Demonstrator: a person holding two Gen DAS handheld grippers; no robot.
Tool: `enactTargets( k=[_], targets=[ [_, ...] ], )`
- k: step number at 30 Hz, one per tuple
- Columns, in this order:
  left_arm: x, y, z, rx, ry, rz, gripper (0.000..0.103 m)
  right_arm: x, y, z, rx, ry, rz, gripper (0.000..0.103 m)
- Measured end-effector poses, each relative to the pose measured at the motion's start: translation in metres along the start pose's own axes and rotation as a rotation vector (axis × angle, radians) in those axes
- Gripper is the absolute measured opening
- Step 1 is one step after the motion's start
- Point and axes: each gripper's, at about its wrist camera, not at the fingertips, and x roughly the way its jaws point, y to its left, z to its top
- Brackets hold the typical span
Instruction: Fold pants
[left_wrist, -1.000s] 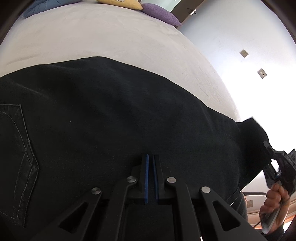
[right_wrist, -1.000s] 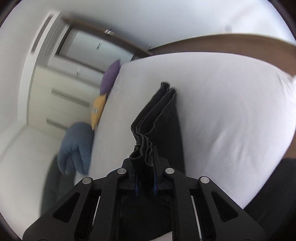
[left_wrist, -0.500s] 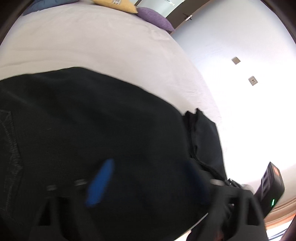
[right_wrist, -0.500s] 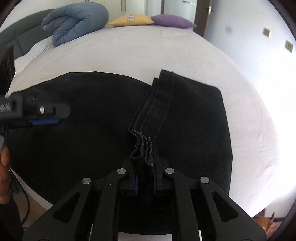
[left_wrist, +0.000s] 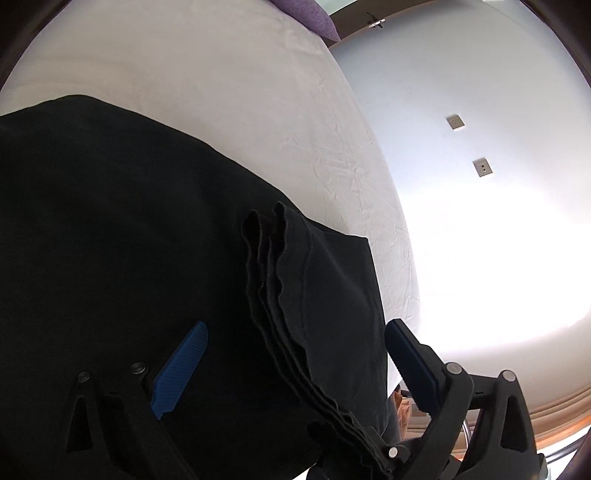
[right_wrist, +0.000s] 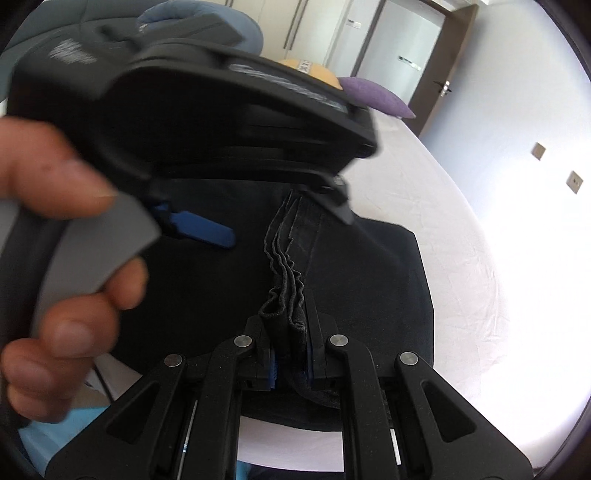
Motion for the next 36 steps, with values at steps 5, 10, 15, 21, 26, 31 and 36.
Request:
enactTargets(
  k=[5, 10, 15, 21, 26, 31, 36],
  targets=[
    [-0.002, 0.009, 0.003, 0.006, 0.037, 0.035, 0.023, -0.011, 0.014, -0.002, -0.034, -0.006, 0.021, 0.01],
    [-0.013, 0.009, 0.005, 0.063, 0.038, 0.055, 0.009, -0.015, 0.004, -0.002, -0.059, -0.002, 0.031, 0.009],
    [-0.024, 0.005, 0.016, 0.139, 0.051, 0.087, 0.008, -0.018, 0.013, 0.002, -0.103, -0.007, 0.042, 0.009],
    [-0.036, 0.01, 0.037, 0.203, 0.083, 0.109, 0.008, -0.017, 0.023, 0.011, -0.147, -0.011, 0.08, 0.009],
    [-0.044, 0.02, 0.058, 0.25, 0.113, 0.163, 0.008, -0.008, 0.032, 0.017, -0.174, -0.001, 0.133, 0.009],
    [-0.059, 0.052, 0.063, 0.245, 0.128, 0.216, 0.009, 0.002, 0.049, 0.023, -0.216, 0.036, 0.188, 0.009],
    [-0.069, 0.068, 0.064, 0.244, 0.132, 0.246, 0.009, 0.009, 0.052, 0.022, -0.231, 0.067, 0.244, 0.01]
  ],
)
